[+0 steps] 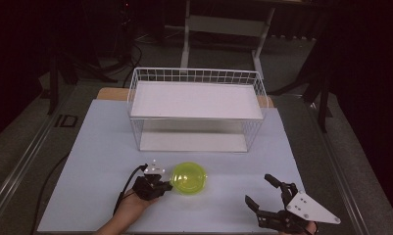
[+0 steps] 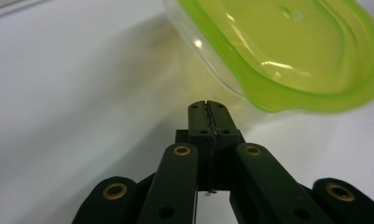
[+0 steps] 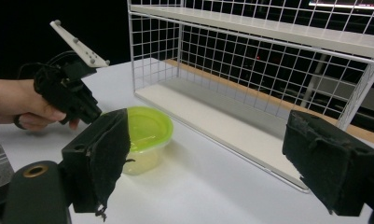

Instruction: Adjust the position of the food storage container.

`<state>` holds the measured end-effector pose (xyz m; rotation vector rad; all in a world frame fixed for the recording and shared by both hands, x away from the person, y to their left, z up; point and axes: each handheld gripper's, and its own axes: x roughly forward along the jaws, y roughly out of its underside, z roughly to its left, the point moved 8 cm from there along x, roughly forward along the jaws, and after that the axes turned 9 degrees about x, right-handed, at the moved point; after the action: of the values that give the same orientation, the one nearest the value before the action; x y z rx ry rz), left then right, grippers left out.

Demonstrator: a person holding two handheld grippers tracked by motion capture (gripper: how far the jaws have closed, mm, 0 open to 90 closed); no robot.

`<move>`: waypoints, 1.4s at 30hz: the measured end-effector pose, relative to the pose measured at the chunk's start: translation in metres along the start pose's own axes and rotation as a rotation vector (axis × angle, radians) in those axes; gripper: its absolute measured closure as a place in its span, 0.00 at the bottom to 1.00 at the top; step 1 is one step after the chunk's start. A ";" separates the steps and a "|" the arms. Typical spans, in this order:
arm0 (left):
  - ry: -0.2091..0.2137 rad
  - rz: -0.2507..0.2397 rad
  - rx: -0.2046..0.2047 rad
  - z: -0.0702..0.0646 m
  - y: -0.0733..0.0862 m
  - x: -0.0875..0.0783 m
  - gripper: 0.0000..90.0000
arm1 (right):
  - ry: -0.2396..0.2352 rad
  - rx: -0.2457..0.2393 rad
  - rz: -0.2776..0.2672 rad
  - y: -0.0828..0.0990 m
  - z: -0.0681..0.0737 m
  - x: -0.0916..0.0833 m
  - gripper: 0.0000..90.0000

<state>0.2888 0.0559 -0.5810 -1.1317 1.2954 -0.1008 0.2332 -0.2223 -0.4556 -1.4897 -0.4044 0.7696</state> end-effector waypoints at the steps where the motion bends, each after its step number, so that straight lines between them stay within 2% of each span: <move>1: 0.024 0.002 0.004 -0.004 -0.001 0.001 1.00 | 0.000 0.002 0.002 0.000 0.000 0.000 0.17; 2: 0.030 0.010 0.024 -0.007 -0.001 0.002 1.00 | -0.002 0.002 0.003 0.000 0.001 0.000 0.17; 3: 0.017 0.024 0.027 -0.008 0.000 0.003 1.00 | -0.003 -0.001 0.002 0.000 0.001 0.000 0.17; 5: 0.018 0.027 0.000 -0.006 0.001 0.003 1.00 | -0.001 -0.008 -0.001 -0.001 0.002 -0.001 0.17; 8: -0.009 0.006 -0.022 0.002 0.001 -0.001 1.00 | 0.001 -0.009 -0.005 -0.001 0.001 -0.002 0.17; 9: -0.001 -0.002 -0.046 0.004 0.001 -0.002 1.00 | 0.000 -0.004 -0.005 -0.001 0.001 -0.002 0.17; 12: 0.004 -0.007 -0.060 0.005 -0.001 -0.002 1.00 | 0.000 0.003 -0.003 -0.001 -0.001 -0.001 0.17; 15: 0.007 -0.006 -0.042 0.000 -0.007 0.003 1.00 | -0.002 -0.001 -0.002 -0.001 0.000 -0.001 0.17; 19: 0.020 -0.005 -0.049 -0.004 -0.012 0.012 1.00 | -0.001 -0.002 -0.003 -0.001 0.001 -0.002 0.17; 26: 0.034 0.003 -0.034 -0.009 -0.022 0.026 1.00 | -0.003 0.005 -0.005 -0.001 -0.001 -0.003 0.17; 32: 0.039 -0.030 -0.024 -0.010 -0.031 0.031 1.00 | -0.004 0.004 -0.006 -0.001 -0.001 -0.004 0.17; 36: 0.038 -0.015 -0.018 -0.011 -0.030 0.034 1.00 | -0.004 -0.005 -0.001 0.000 -0.001 -0.003 0.17; 42: 0.028 -0.011 -0.033 -0.006 -0.028 0.033 1.00 | -0.003 -0.003 0.002 0.000 0.000 -0.003 0.17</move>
<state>0.3091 0.0178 -0.5834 -1.1690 1.3195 -0.1043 0.2311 -0.2249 -0.4551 -1.4925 -0.4069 0.7726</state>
